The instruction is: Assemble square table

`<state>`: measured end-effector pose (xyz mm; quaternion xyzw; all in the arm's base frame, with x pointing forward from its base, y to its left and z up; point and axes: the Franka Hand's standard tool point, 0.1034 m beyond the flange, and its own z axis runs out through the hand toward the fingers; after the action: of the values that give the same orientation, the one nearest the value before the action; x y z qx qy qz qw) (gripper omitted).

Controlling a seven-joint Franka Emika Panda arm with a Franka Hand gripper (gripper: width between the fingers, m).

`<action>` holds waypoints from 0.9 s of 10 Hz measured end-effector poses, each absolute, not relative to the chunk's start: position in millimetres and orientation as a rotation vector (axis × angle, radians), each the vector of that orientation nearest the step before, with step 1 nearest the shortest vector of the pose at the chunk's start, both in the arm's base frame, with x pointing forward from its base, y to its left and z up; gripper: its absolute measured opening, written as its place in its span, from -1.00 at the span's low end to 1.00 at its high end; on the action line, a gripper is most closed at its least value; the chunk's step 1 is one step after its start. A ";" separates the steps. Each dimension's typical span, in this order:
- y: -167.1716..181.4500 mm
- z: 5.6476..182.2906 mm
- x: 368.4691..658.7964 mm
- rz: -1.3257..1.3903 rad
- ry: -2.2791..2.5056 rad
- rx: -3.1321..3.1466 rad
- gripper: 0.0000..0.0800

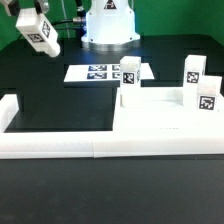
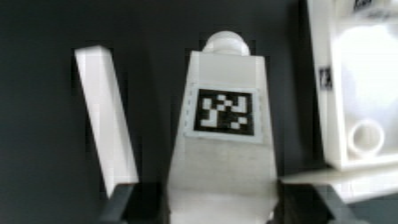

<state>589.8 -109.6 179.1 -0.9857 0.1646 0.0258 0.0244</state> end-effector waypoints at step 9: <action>-7.3 165.0 644.5 -0.394 0.664 -3.063 -0.29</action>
Offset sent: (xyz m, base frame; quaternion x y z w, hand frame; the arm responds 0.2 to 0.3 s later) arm 0.0086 0.0128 -0.0109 -0.0368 0.0631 0.0472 0.9962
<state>644.5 -7.3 165.0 -0.9696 0.2102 -0.1247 -0.0088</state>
